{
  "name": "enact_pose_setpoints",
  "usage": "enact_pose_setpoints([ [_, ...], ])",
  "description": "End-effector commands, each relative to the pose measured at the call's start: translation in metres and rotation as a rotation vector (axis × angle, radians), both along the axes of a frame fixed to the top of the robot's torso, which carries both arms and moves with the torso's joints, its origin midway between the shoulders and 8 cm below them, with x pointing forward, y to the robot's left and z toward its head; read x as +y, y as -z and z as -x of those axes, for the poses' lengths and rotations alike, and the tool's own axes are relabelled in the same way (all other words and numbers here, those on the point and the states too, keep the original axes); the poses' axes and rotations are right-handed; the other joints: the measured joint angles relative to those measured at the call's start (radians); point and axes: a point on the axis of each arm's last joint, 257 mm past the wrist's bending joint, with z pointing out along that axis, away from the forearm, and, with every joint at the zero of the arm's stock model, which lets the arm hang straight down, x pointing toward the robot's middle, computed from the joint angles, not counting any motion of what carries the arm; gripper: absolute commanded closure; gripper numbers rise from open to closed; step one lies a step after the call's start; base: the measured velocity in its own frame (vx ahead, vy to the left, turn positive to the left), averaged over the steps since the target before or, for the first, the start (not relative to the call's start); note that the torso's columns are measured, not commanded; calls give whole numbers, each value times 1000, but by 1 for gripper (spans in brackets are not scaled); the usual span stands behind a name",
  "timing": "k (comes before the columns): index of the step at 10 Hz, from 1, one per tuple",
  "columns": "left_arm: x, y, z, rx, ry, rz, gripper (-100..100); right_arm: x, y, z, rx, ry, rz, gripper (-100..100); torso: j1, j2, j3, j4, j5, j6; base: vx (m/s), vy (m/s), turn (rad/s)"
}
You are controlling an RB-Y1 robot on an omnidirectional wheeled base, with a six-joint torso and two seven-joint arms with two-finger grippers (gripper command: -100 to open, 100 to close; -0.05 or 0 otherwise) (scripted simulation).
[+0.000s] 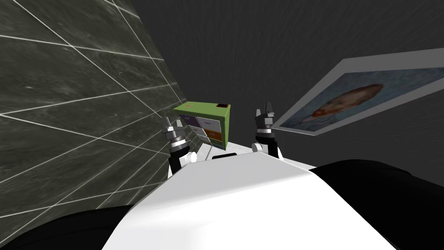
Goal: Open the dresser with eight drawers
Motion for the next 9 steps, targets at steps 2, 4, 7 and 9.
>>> enact_pose_setpoints([
  [2, 0, 0, 0, 0, 0, 0, 0, 0, 0, 0, 0, 0, 0, 0, 0, 104, -209, 105, 0, 0, 0, 0, 0],
  [4, 0, 0, 0, 0, 0, 0, 0, 0, 0, 0, 0, 0, 0, 0, 0, 248, -497, 248, 0, 0, 0, 0, 0],
  [7, 0, 0, 0, 0, 0, 0, 0, 0, 0, 0, 0, 0, 0, 0, 0, 470, -939, 470, 0, 0, 0, 0, 0],
  [9, 0, 0, 0, 0, 0, 0, 0, 0, 0, 0, 0, 0, 0, 0, 0, 618, -1234, 617, 0, 0, 0, 0, 0],
])
